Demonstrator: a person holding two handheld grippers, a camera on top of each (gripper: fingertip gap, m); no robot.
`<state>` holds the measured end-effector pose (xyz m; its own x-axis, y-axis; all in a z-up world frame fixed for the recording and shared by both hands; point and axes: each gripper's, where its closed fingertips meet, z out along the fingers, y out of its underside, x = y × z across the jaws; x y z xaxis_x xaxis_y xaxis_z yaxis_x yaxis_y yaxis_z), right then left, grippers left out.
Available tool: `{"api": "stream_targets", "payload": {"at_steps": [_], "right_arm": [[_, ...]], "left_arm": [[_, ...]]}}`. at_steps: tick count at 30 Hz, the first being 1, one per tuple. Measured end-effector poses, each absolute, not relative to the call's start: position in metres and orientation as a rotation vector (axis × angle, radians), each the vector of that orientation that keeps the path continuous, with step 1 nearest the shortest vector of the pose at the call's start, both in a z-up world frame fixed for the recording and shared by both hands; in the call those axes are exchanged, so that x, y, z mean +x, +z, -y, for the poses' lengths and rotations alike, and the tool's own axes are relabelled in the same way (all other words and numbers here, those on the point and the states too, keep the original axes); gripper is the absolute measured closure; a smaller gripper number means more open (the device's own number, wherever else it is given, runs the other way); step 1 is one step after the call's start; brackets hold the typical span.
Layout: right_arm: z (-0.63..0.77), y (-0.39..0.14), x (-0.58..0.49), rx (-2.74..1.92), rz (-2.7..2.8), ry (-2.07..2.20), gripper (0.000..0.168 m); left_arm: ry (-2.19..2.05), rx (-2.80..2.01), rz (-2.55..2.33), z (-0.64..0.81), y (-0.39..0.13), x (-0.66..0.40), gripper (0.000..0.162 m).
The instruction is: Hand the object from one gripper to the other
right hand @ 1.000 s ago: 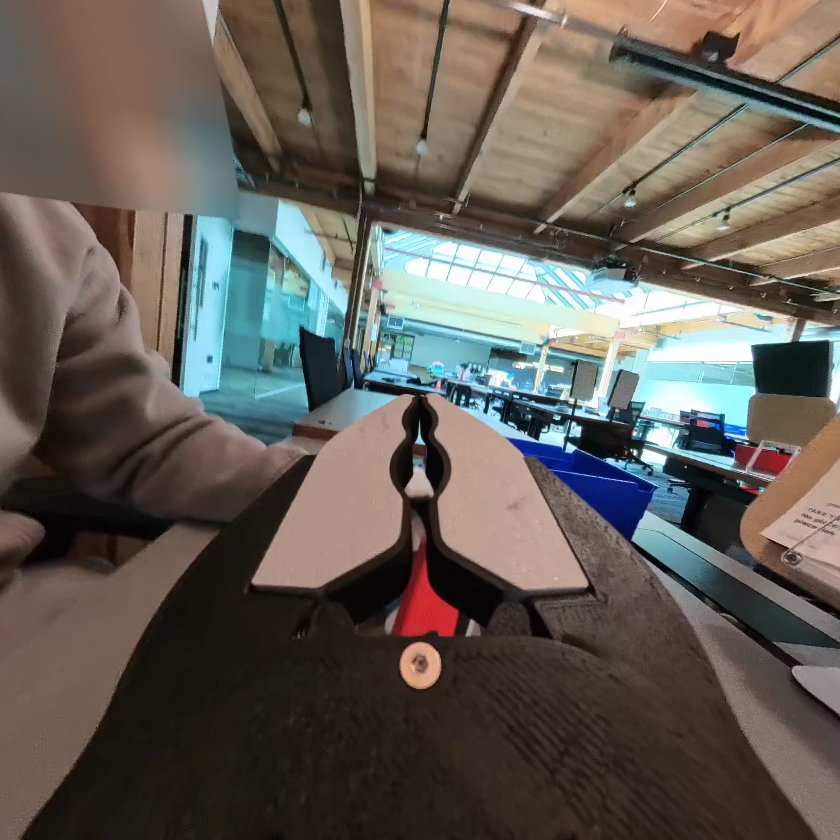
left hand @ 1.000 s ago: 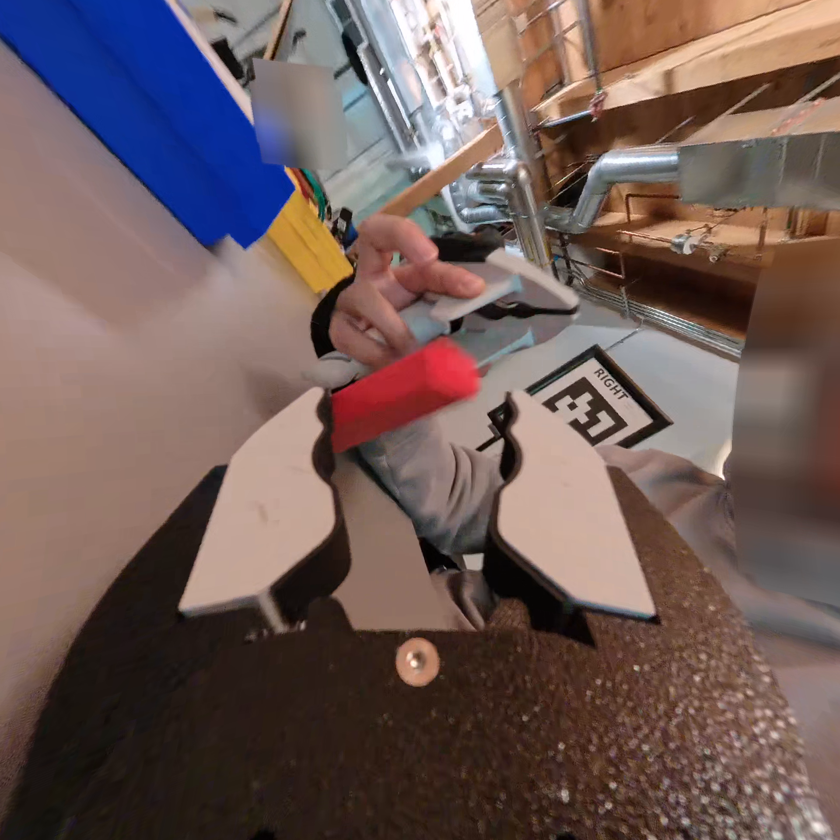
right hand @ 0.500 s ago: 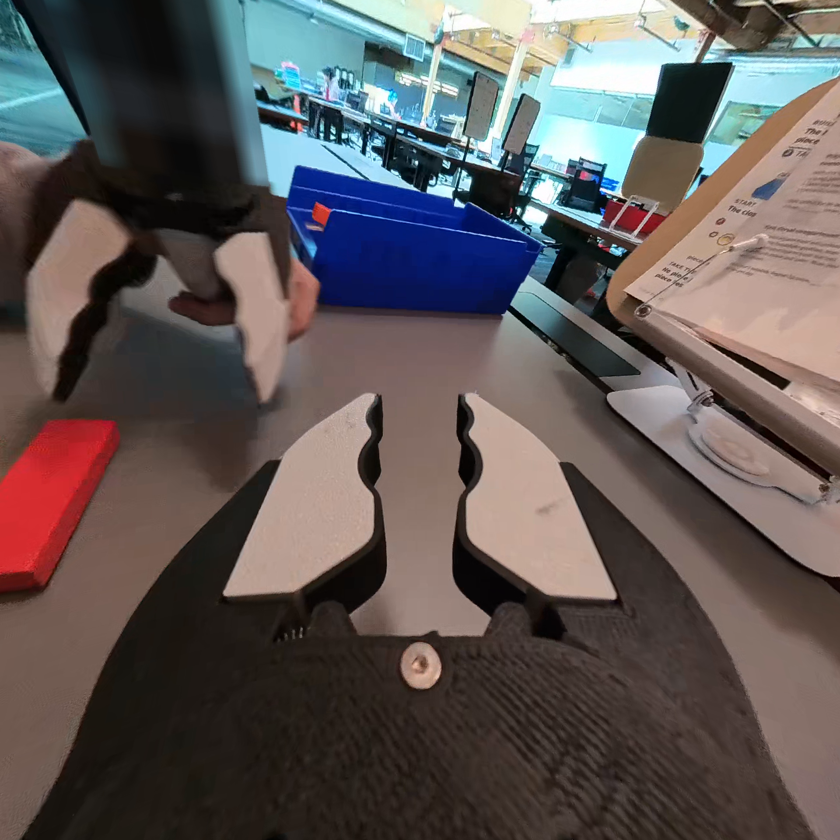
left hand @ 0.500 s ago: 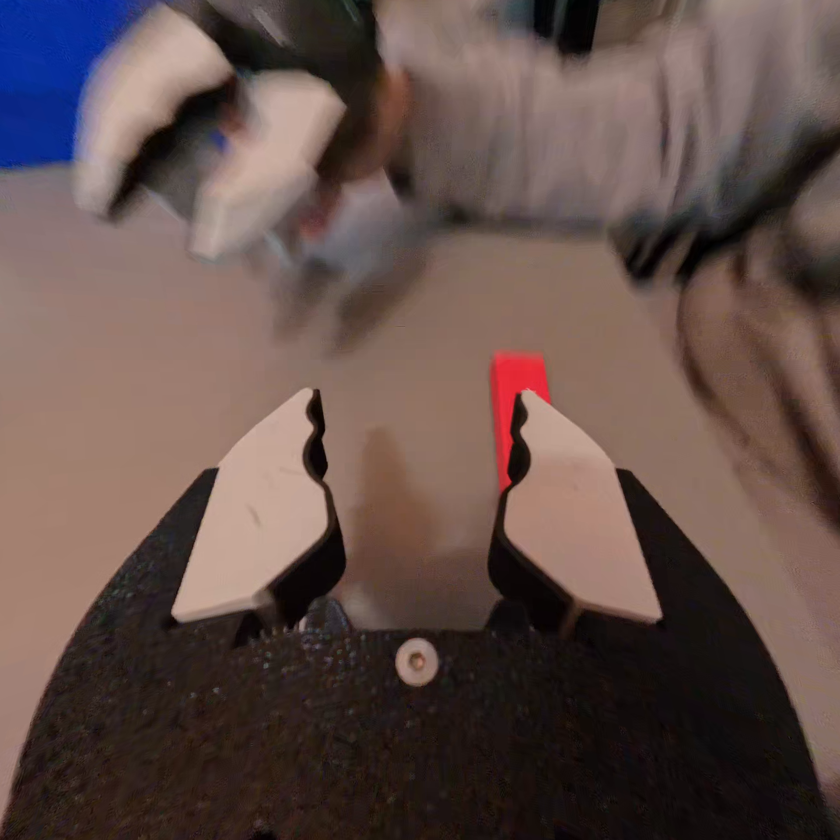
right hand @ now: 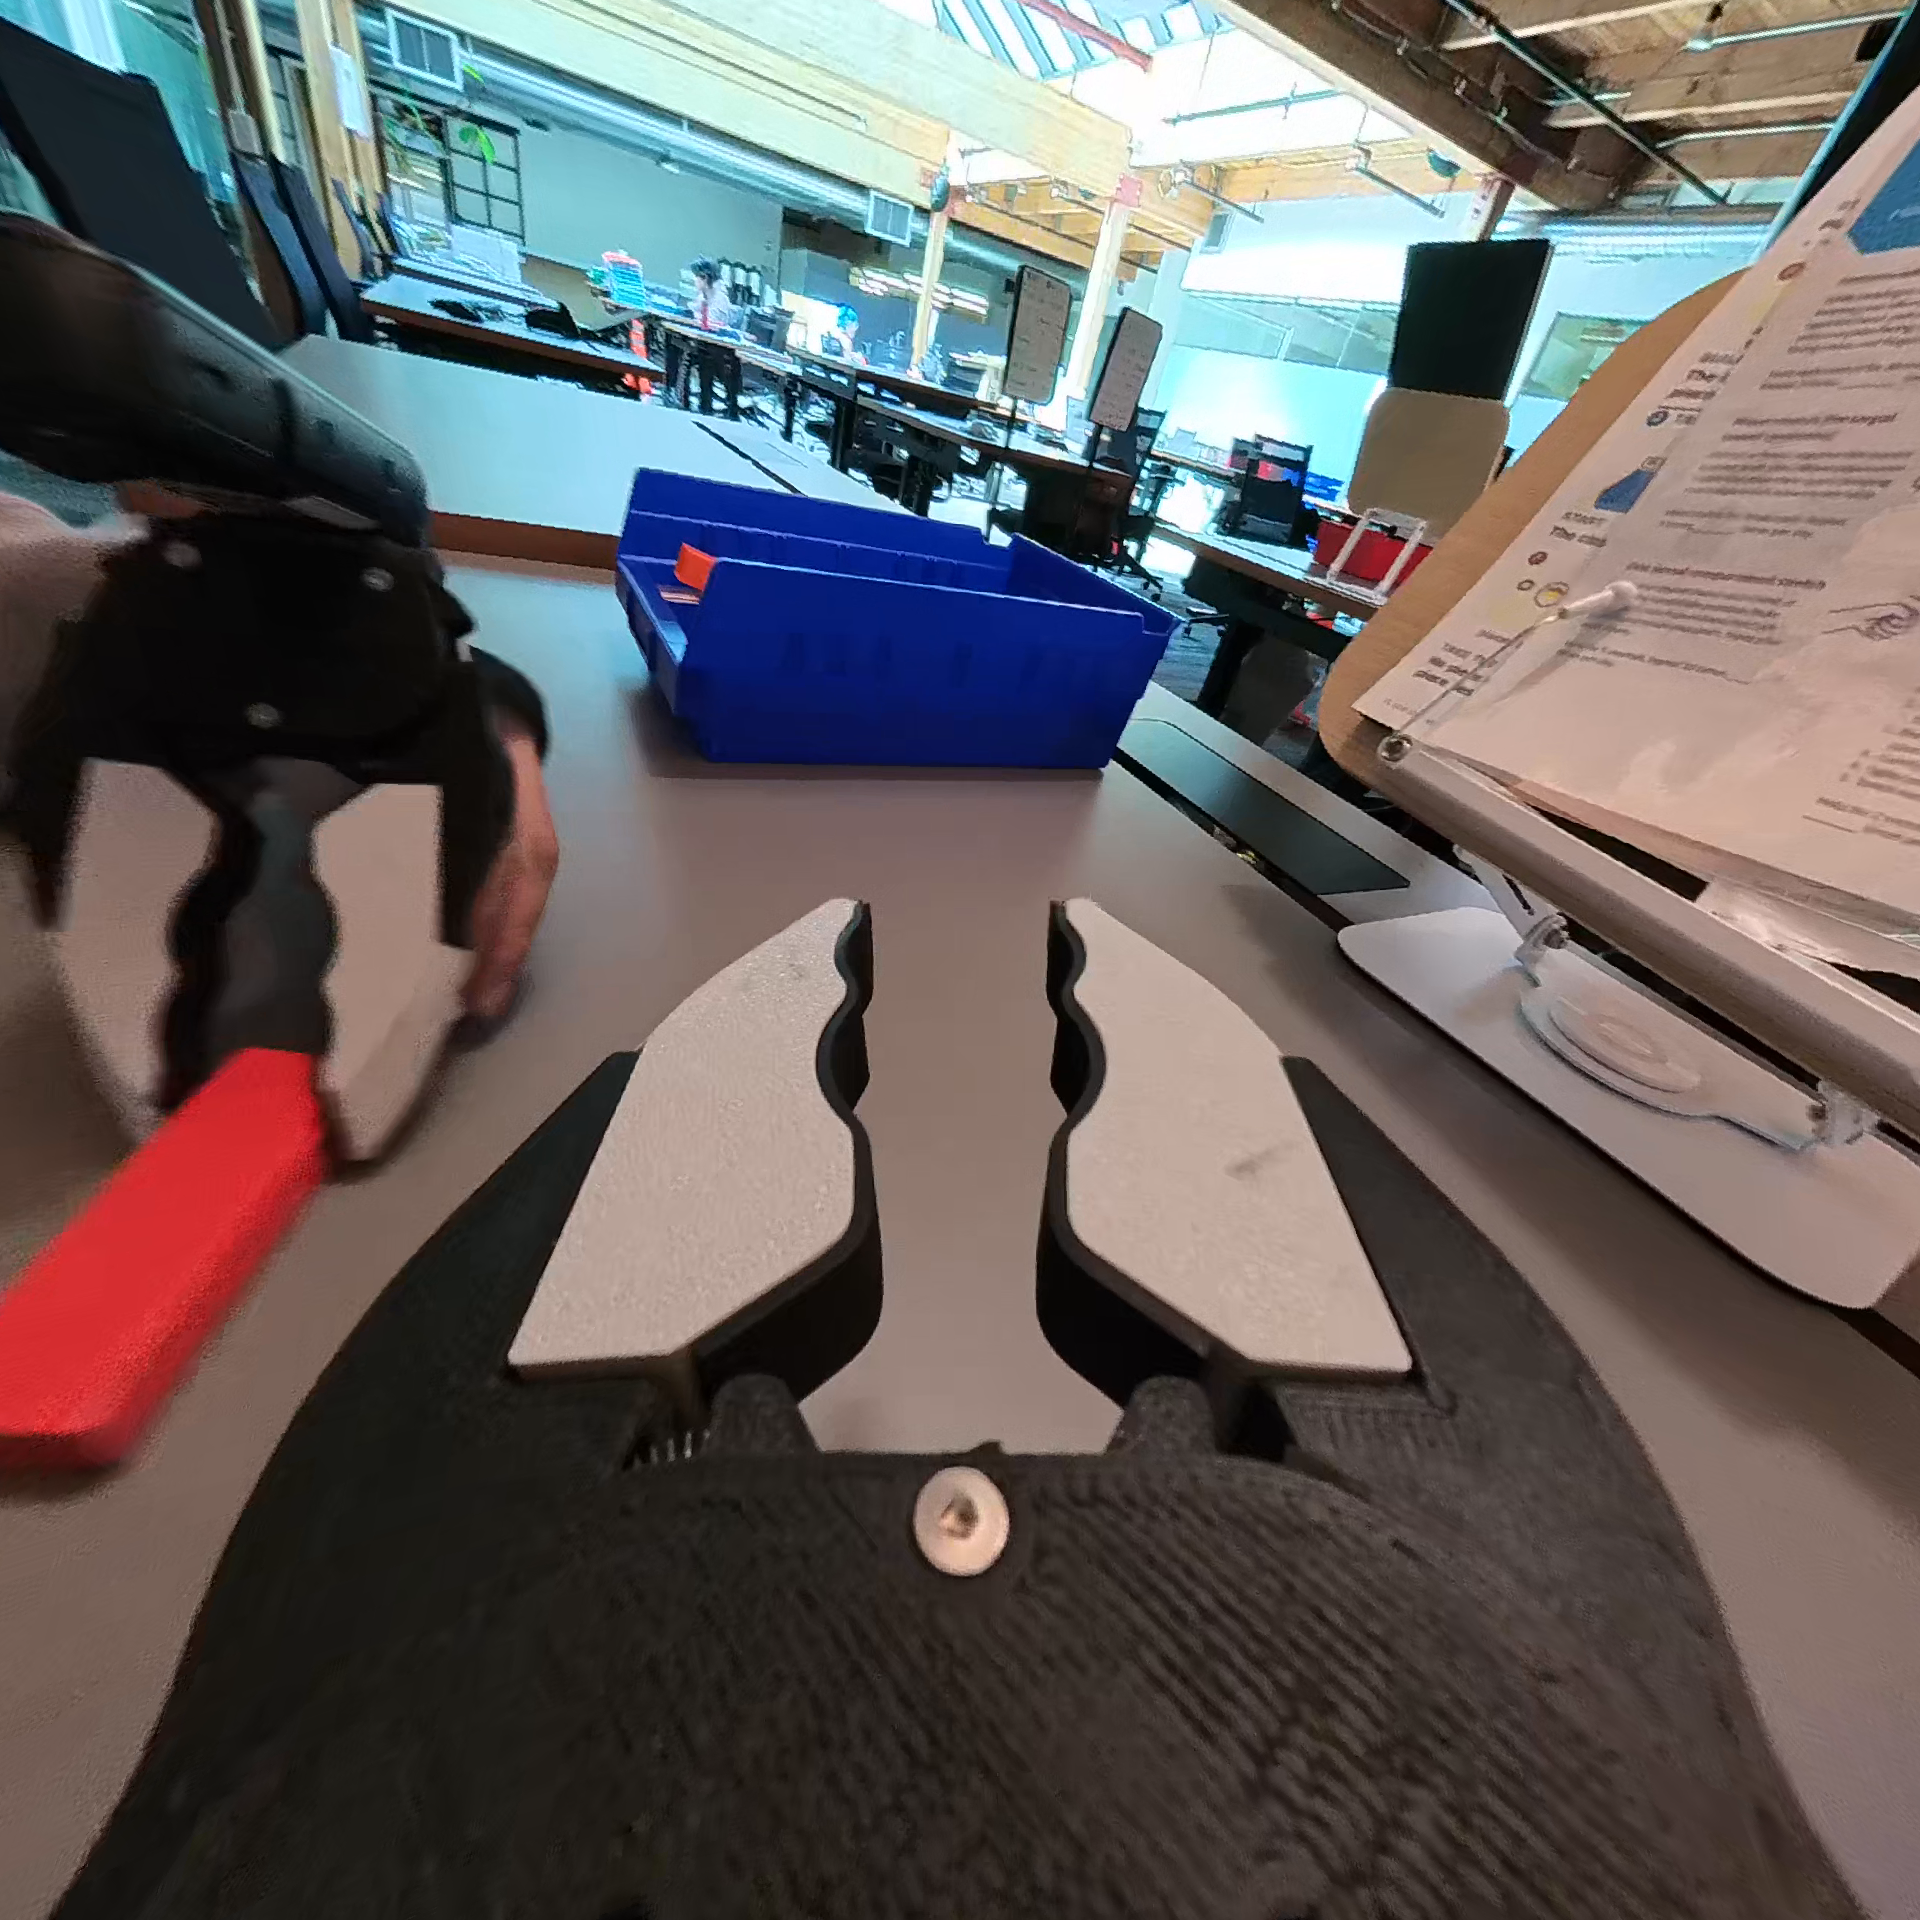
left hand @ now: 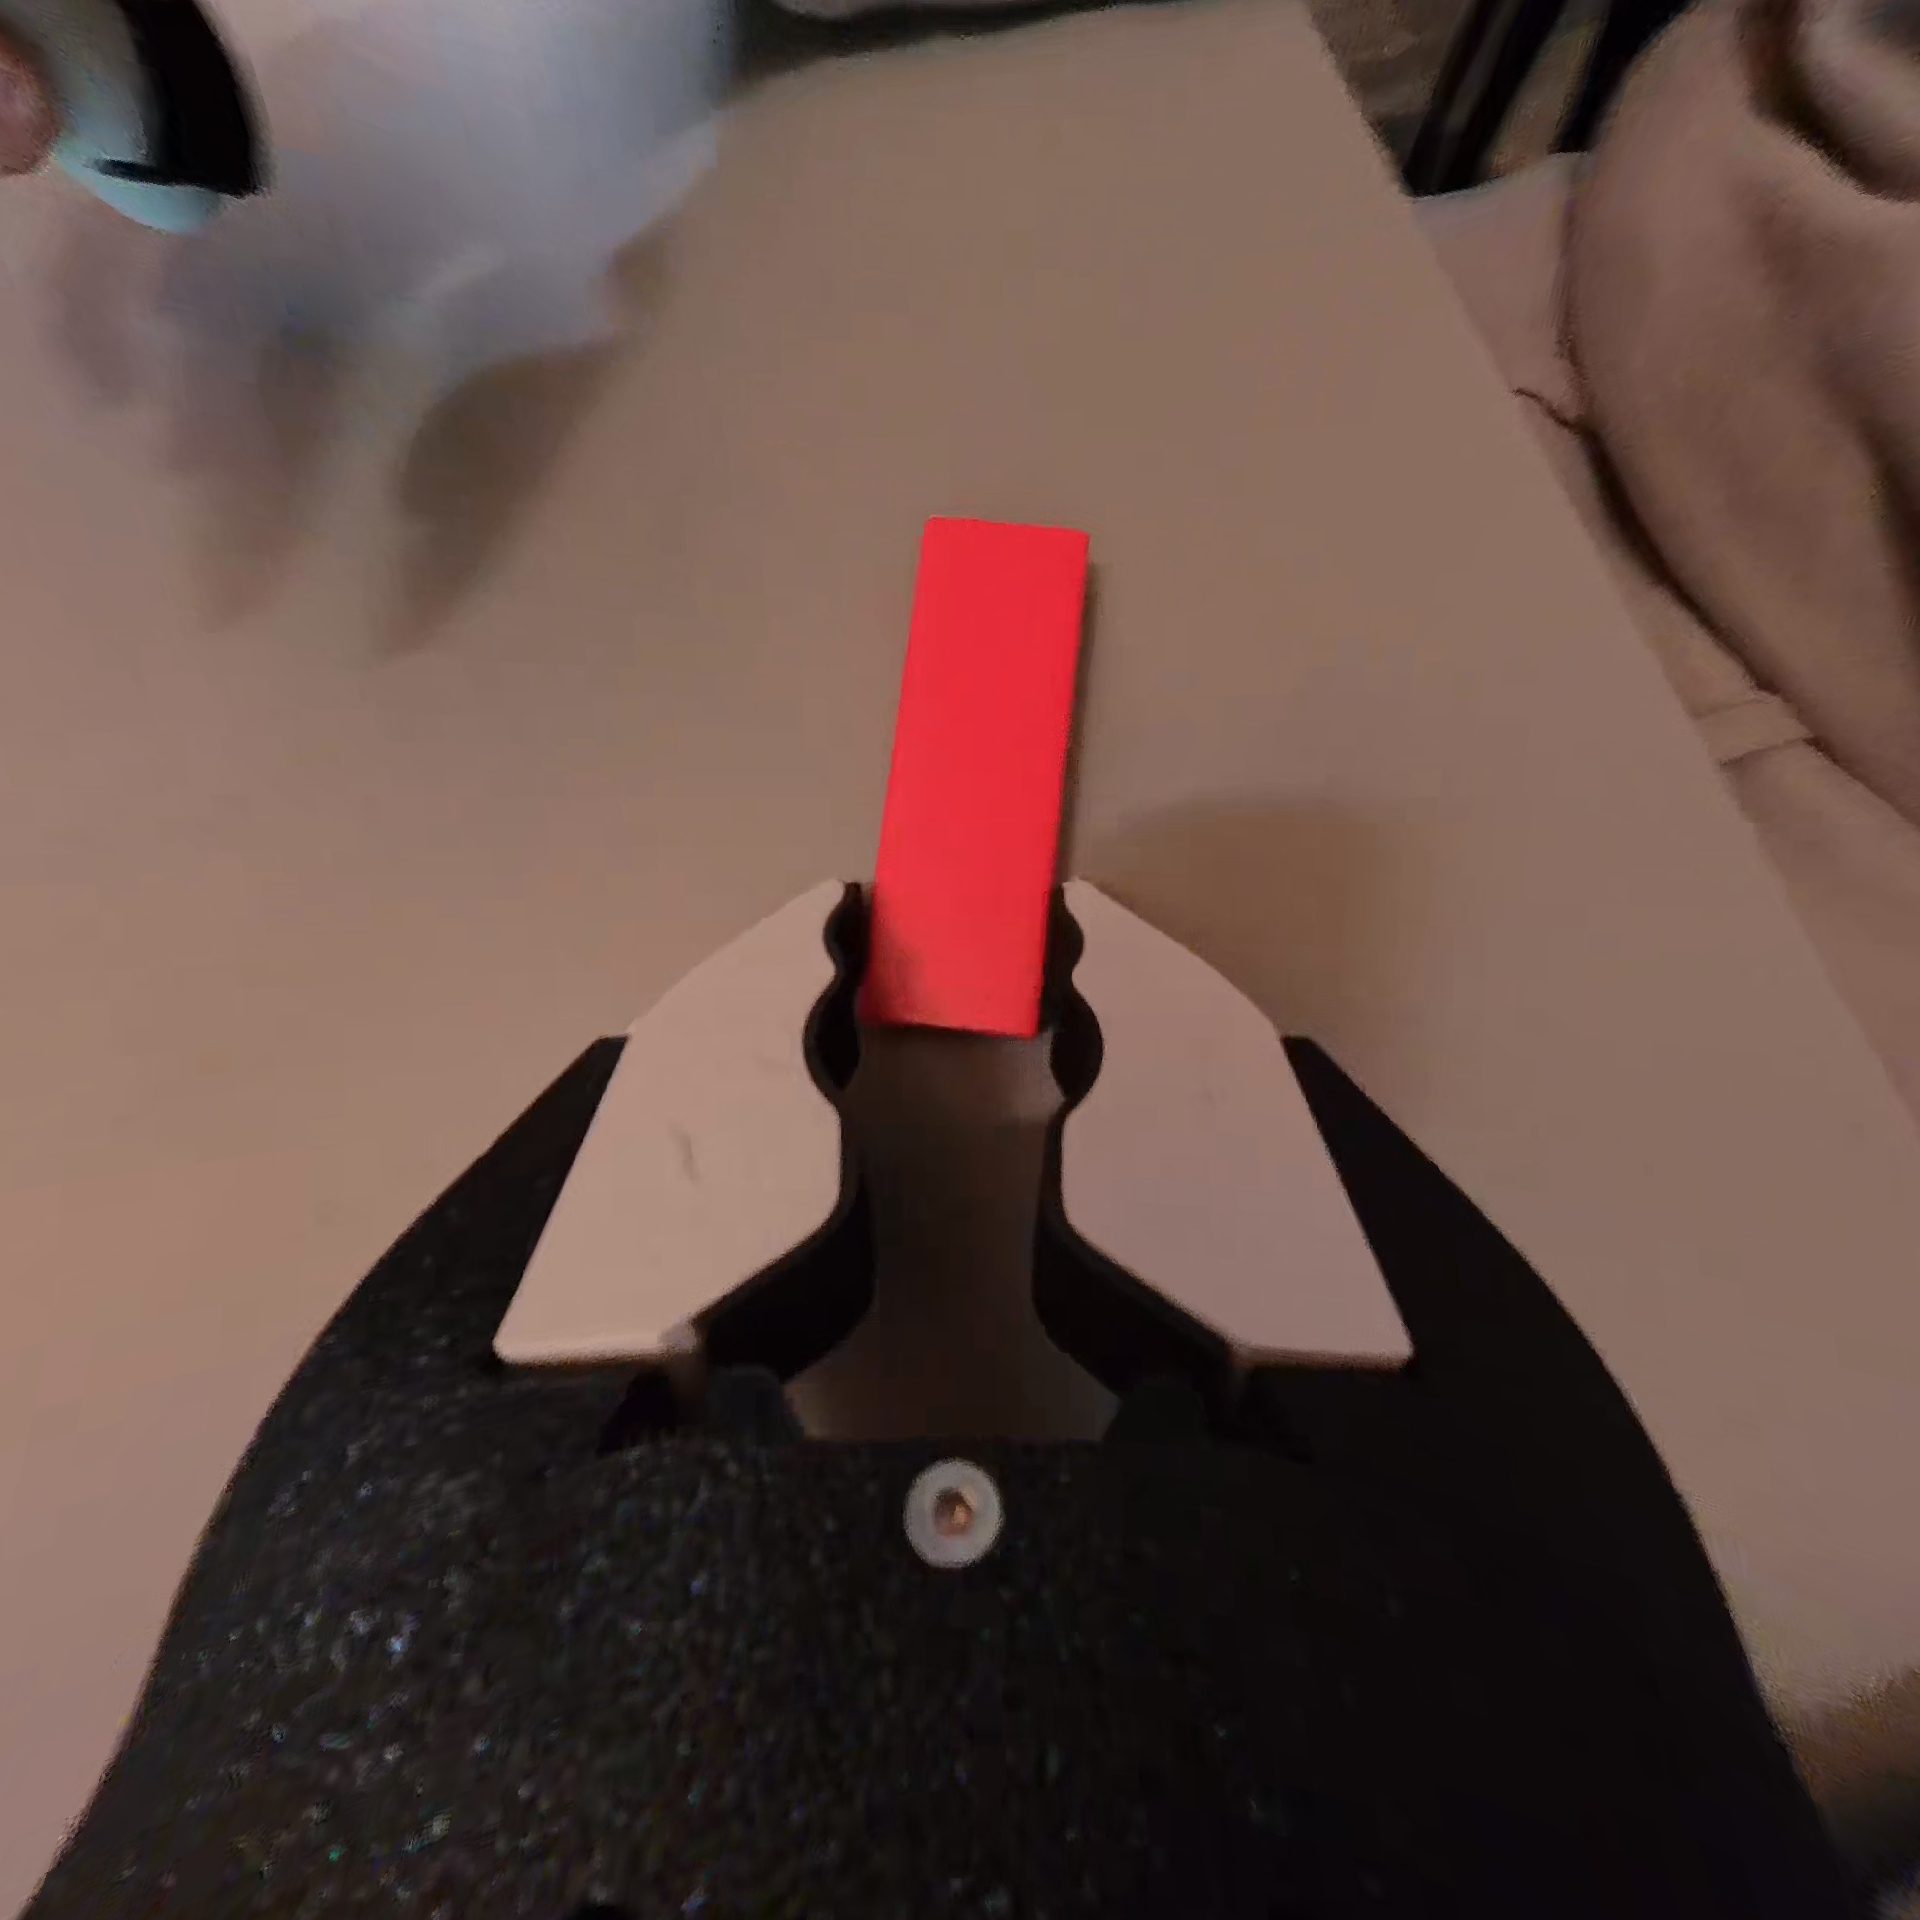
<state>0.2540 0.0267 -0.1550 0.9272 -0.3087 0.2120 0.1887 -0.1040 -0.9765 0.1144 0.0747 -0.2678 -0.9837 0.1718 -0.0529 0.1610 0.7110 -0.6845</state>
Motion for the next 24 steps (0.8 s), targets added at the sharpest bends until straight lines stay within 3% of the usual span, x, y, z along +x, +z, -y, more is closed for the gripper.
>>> {"api": "stream_targets", "payload": {"at_steps": [1,6,12,17,20,24], "right_arm": [[-0.028,-0.154,0.251,-1.615,-0.083,-0.396,0.135],[-0.038,-0.15,0.228,-1.569,-0.011,-0.224,0.11],[-0.054,-0.164,0.196,-1.628,0.122,-0.074,0.101],[-0.067,-0.176,0.189,-1.673,0.191,-0.142,0.11],[-0.071,-0.182,0.186,-1.715,0.233,-0.167,0.133],[-0.071,-0.186,0.188,-1.739,0.248,-0.2,0.134]], "left_arm": [[1.183,-0.231,2.954,-0.074,-0.267,0.128,0.129],[1.605,-0.003,2.99,-0.077,-0.227,0.173,0.13],[2.03,0.123,2.89,-0.098,-0.178,0.194,0.13],[1.919,0.052,2.971,-0.1,-0.19,0.192,0.13],[1.905,0.017,2.976,-0.096,-0.192,0.189,0.13],[1.904,0.018,2.981,-0.096,-0.193,0.189,0.13]]}}
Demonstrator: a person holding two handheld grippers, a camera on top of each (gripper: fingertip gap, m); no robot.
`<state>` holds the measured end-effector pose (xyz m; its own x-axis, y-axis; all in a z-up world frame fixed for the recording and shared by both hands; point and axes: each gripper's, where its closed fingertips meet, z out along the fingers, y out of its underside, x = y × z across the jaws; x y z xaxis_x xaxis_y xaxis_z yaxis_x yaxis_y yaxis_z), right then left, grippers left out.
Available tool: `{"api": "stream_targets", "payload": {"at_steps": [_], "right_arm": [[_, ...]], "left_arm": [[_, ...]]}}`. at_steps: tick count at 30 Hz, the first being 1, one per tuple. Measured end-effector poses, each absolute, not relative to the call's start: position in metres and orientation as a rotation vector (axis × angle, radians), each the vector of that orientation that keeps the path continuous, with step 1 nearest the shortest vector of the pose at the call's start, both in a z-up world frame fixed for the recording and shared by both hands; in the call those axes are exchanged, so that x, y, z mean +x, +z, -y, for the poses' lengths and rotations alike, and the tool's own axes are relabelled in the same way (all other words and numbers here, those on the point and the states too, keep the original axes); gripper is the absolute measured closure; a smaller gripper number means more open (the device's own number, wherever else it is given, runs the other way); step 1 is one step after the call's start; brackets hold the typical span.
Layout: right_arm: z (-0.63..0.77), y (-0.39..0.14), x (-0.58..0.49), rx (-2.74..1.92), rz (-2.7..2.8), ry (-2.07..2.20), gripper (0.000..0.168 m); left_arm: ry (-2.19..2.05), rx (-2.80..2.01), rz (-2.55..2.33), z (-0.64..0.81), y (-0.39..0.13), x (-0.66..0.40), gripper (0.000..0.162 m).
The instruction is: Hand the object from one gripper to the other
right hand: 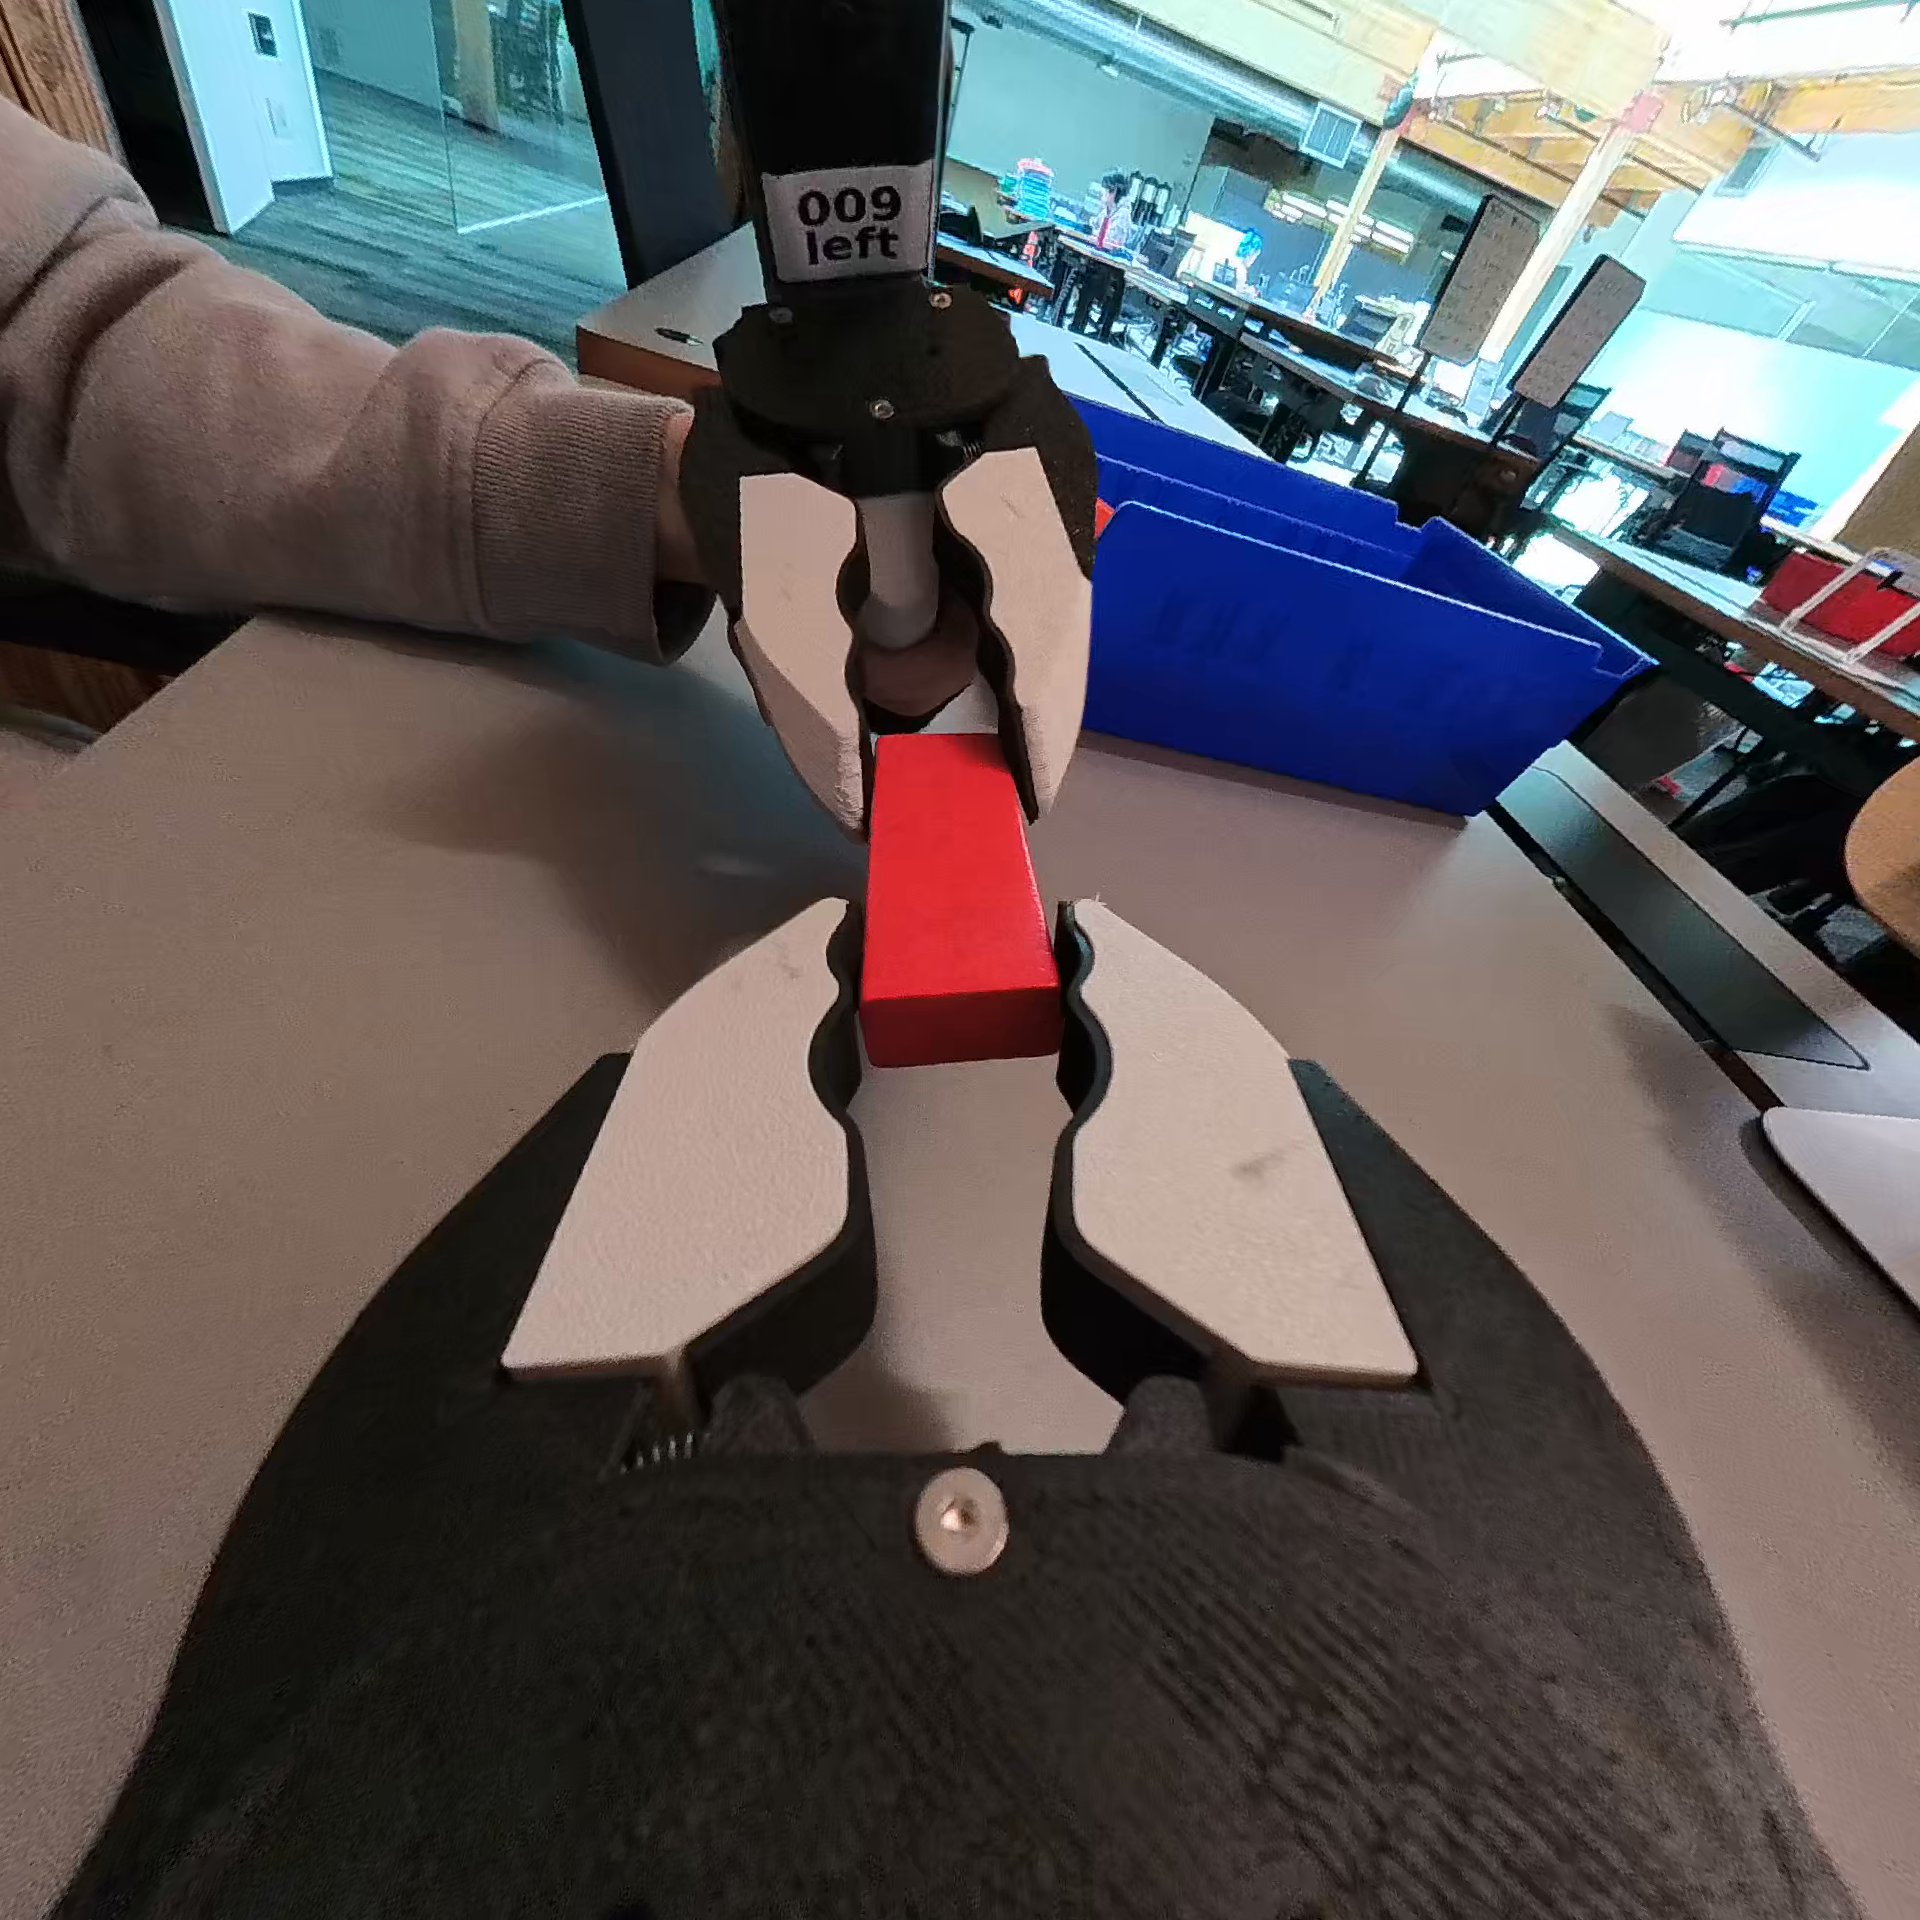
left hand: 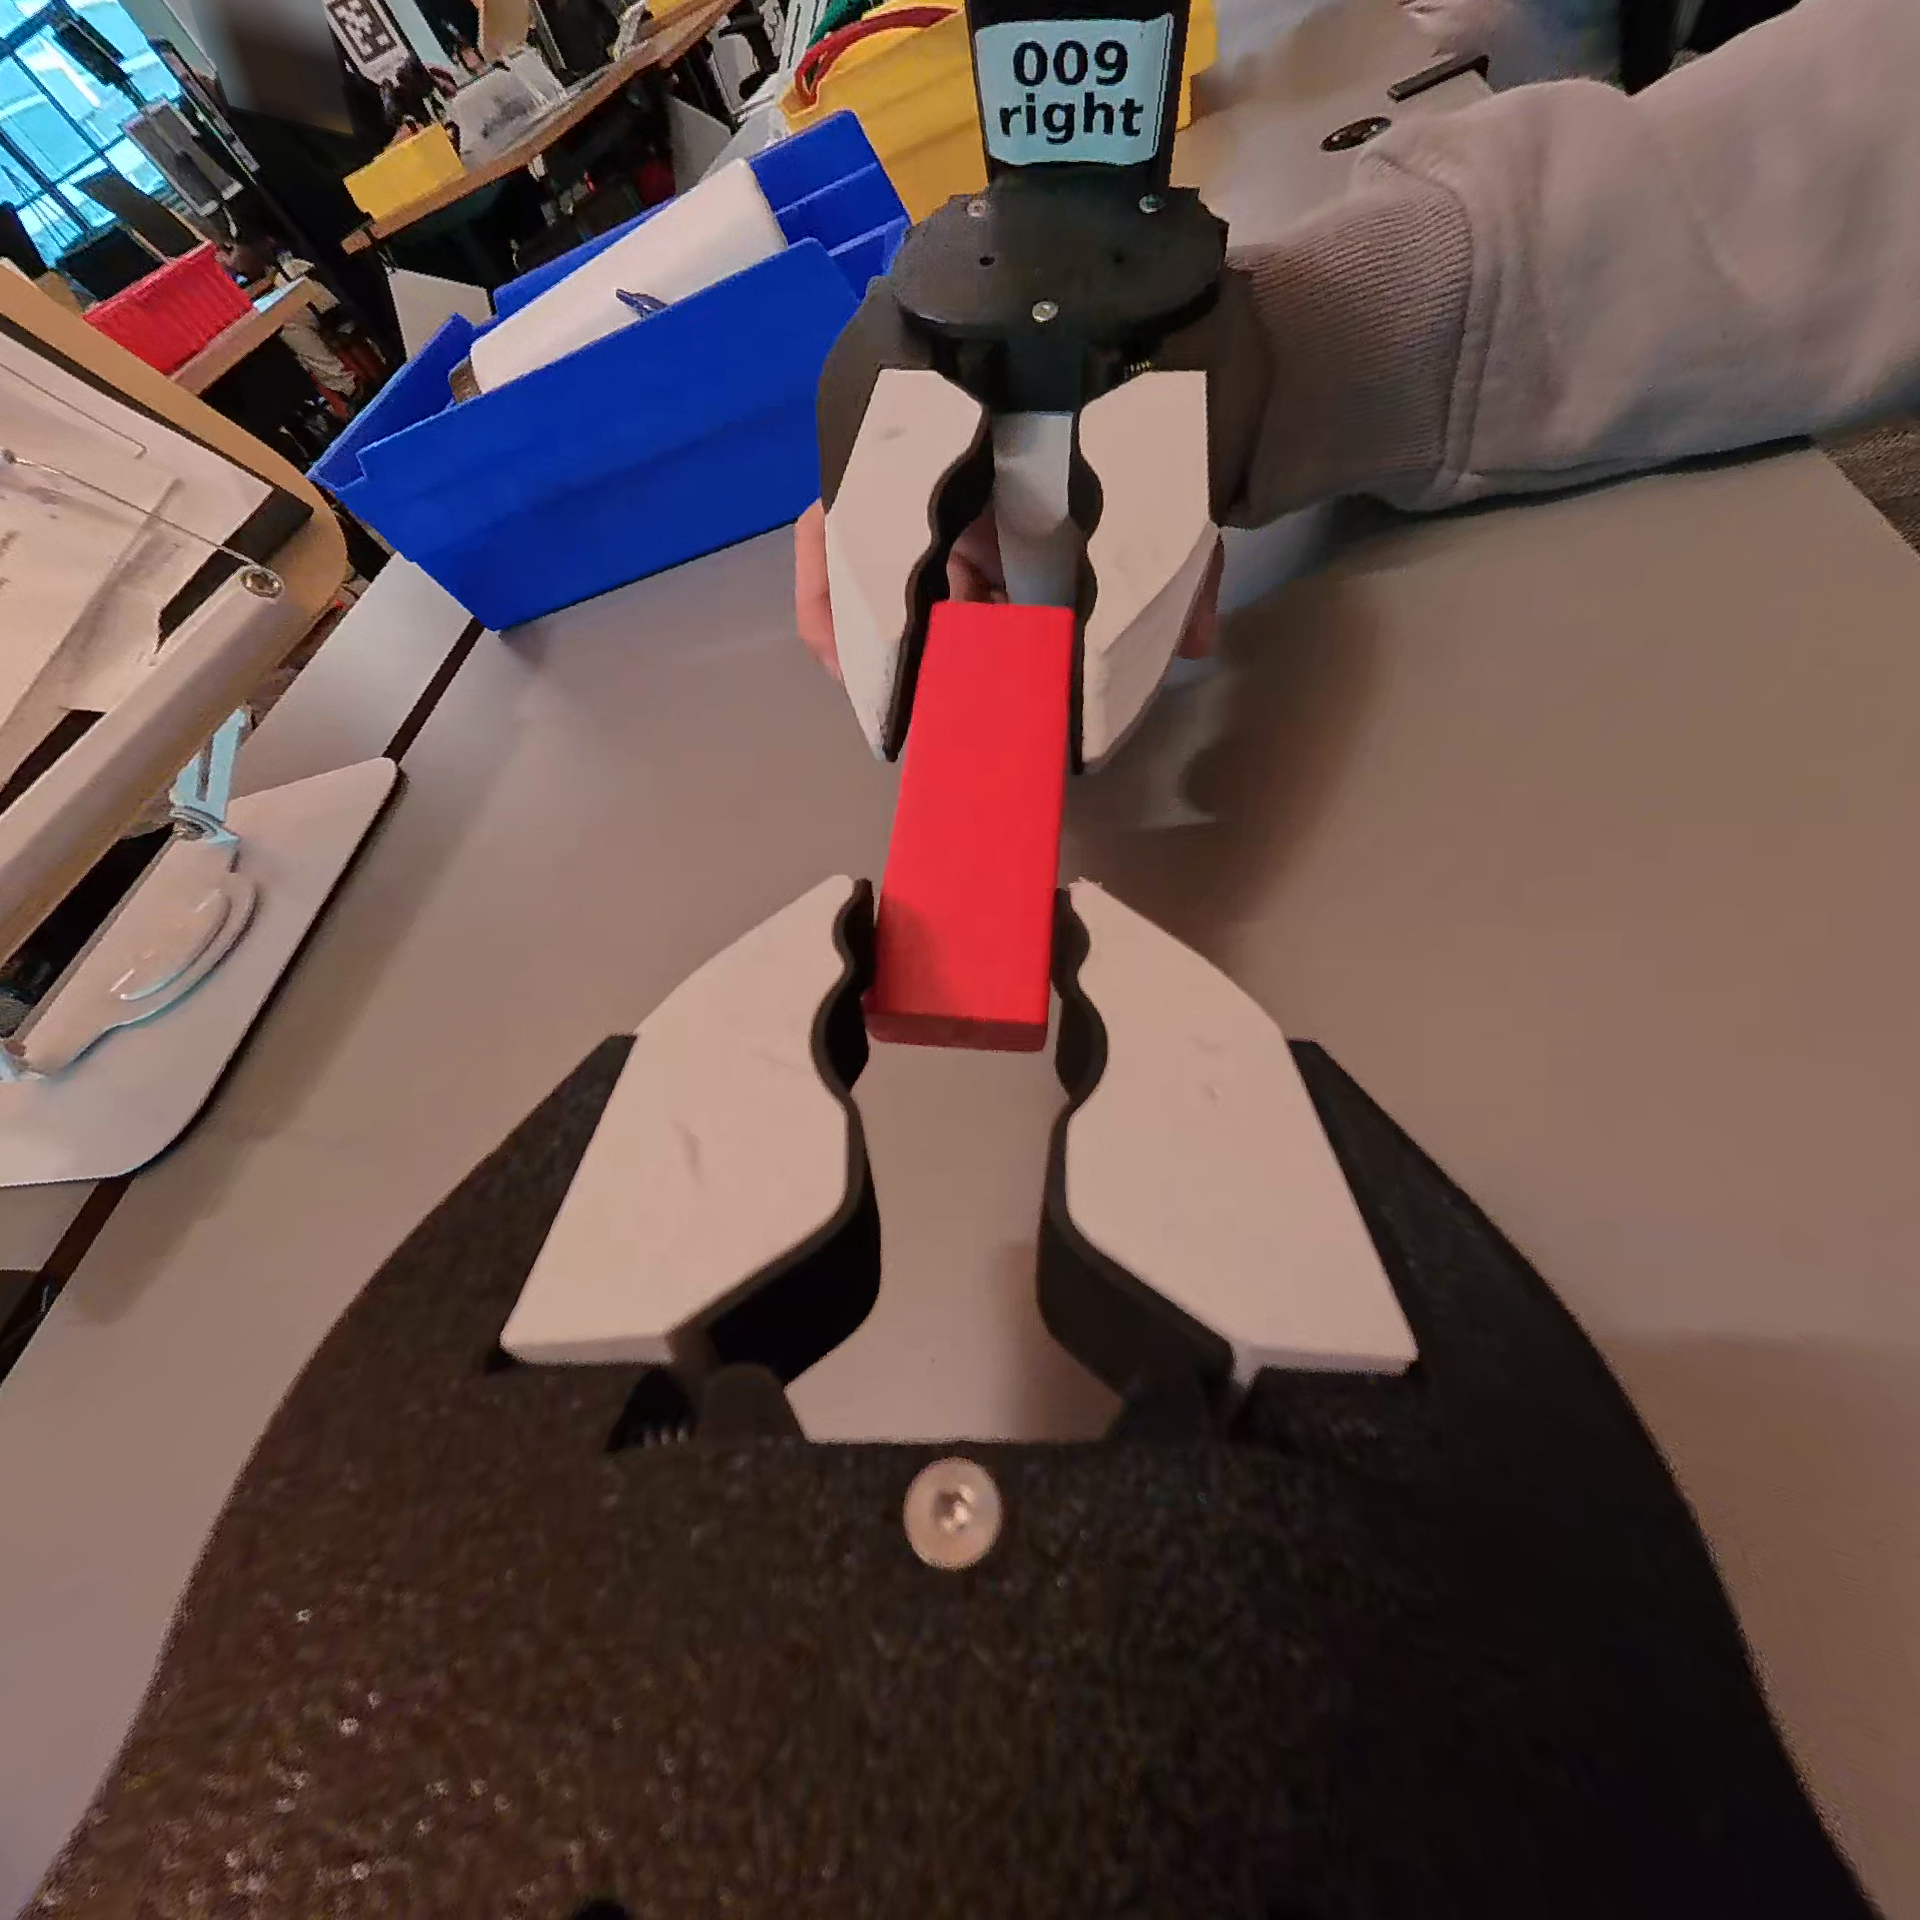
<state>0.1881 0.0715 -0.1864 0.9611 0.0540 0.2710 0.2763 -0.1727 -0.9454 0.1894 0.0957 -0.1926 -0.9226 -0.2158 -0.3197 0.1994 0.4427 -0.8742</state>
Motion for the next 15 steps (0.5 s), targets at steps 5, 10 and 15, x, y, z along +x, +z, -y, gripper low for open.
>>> {"api": "stream_targets", "payload": {"at_steps": [5,10,15], "right_arm": [[-0.071,-0.18,0.195,-1.762,0.173,-0.209,0.134],[-0.061,-0.153,0.215,-1.603,-0.178,0.089,0.134],[-0.051,-0.153,0.215,-1.514,-0.382,0.519,0.134]], "left_arm": [[-1.514,-0.048,-2.228,-0.096,-0.186,0.196,0.129],[-1.308,0.064,-1.671,-0.114,-0.14,0.214,0.111],[-0.959,0.286,-1.516,-0.104,-0.144,0.212,0.112]]}}
